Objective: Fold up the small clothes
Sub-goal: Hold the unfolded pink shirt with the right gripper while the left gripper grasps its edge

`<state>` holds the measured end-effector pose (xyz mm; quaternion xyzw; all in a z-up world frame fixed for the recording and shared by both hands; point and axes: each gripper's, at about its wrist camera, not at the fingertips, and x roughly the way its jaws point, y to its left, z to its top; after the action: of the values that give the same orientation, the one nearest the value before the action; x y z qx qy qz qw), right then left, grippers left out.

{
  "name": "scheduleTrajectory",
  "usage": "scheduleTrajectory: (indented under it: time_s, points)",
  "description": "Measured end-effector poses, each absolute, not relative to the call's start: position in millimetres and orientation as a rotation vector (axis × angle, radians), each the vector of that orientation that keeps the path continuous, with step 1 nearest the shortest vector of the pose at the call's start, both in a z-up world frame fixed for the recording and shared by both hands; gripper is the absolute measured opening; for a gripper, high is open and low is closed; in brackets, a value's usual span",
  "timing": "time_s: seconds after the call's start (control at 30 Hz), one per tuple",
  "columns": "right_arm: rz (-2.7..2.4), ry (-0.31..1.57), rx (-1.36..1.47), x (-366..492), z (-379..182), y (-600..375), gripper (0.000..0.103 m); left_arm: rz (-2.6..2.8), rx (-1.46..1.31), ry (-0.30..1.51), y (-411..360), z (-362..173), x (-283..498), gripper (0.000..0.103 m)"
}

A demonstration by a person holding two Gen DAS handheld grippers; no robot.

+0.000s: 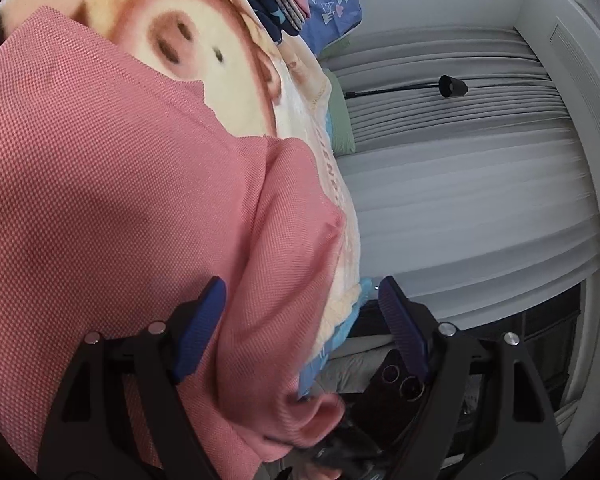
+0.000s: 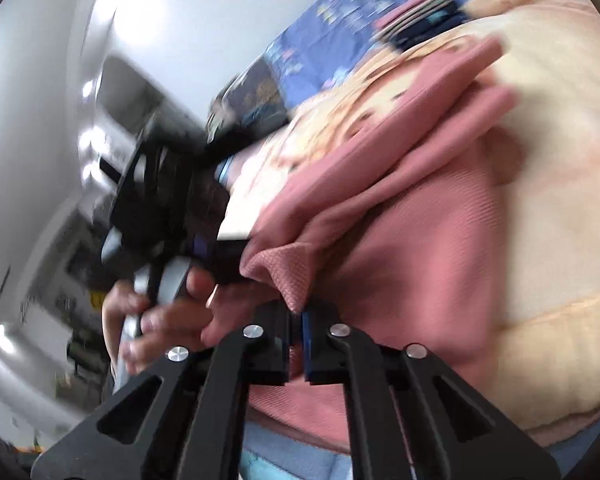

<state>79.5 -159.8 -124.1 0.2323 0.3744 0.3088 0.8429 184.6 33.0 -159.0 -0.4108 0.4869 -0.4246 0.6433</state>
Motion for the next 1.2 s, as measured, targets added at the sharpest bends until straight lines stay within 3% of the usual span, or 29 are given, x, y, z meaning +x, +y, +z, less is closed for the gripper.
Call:
scheduleTrajectory:
  time_s: [0.2,0.3,0.37,0.47,0.6,0.7,0.9,1.0,1.07,1.13,1.2]
  points:
    - [0.652,0.846,0.289,69.1,-130.6,-119.4,0.005,-0.995,-0.786,1.163,28.8,-150.2,181.4,0.081]
    - [0.701,0.869,0.26,68.3,-134.5,-119.4,0.013,-0.974,-0.656,1.174,15.6,-144.4,177.5,0.082]
    - [0.755,0.869,0.301,65.7,-135.0,-126.8,0.032,-0.942,-0.582,1.175,7.0,-142.7,175.0,0.082]
    - [0.767,0.867,0.338,63.8,-137.1,-135.1,0.034,-0.897,-0.484,1.152,-6.9,-139.5,171.6,0.082]
    - [0.778,0.867,0.4,70.3,-141.3,-143.8,0.034,-0.803,-0.375,1.127,-13.7,-138.1,170.0,0.061]
    - [0.779,0.863,0.414,70.7,-148.7,-145.4,0.034,-0.774,-0.411,1.116,-9.4,-140.0,175.0,0.051]
    - [0.774,0.855,0.43,71.3,-153.3,-150.6,0.034,-0.653,-0.544,1.06,20.2,-143.1,183.6,0.046]
    - [0.774,0.853,0.433,68.4,-154.8,-154.7,0.034,-0.637,-0.649,1.059,31.1,-148.9,191.2,0.046]
    - [0.774,0.851,0.434,63.6,-156.5,-153.5,0.034,-0.663,-0.712,1.065,36.1,-152.2,196.0,0.052]
    - [0.775,0.85,0.438,60.5,-156.9,-154.0,0.034,-0.724,-0.771,1.055,40.1,-154.4,196.8,0.069]
    - [0.779,0.85,0.443,61.4,-157.5,-154.0,0.034,-0.772,-0.801,1.048,38.0,-152.1,199.0,0.077]
